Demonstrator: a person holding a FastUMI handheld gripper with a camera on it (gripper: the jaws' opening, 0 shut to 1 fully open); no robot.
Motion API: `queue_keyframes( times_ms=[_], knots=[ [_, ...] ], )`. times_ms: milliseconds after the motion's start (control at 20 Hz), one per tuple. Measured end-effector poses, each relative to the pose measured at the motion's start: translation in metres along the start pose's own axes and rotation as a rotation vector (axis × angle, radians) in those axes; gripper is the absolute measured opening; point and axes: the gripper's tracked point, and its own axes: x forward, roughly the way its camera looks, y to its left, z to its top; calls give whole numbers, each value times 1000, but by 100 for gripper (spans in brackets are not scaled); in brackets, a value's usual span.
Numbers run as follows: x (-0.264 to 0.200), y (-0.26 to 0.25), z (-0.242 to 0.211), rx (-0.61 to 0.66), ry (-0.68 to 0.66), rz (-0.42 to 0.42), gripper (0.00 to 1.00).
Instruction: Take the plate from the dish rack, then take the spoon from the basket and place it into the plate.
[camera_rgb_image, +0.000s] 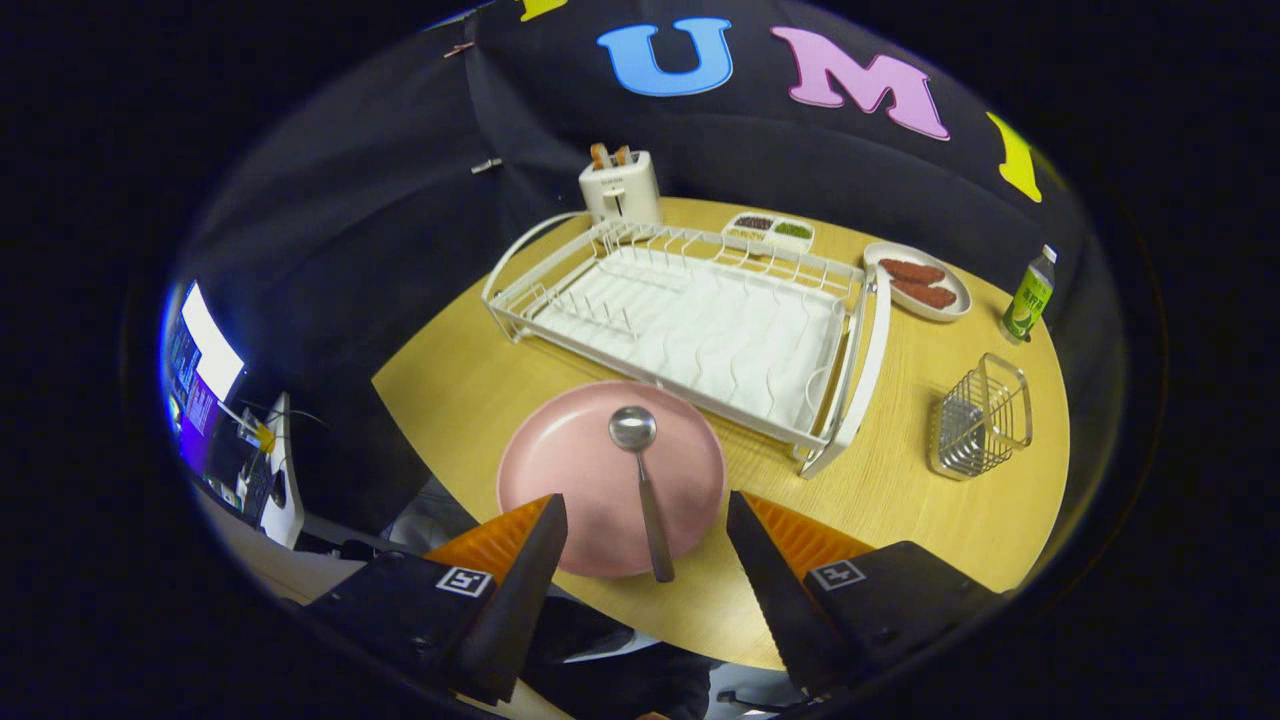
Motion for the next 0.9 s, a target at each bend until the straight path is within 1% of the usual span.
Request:
queue_keyframes(
  times_ms=[250, 500, 700, 800, 900],
  knots=[
    [-47, -8, 76, -2, -203, -65, 99],
    [-104, -22, 146, -65, -404, -169, 99],
    [-150, -51, 187, -89, -518, -260, 98],
    [-171, -74, 202, -75, -560, -310, 98],
    [-189, -92, 213, -66, -601, -336, 98]
  ],
)
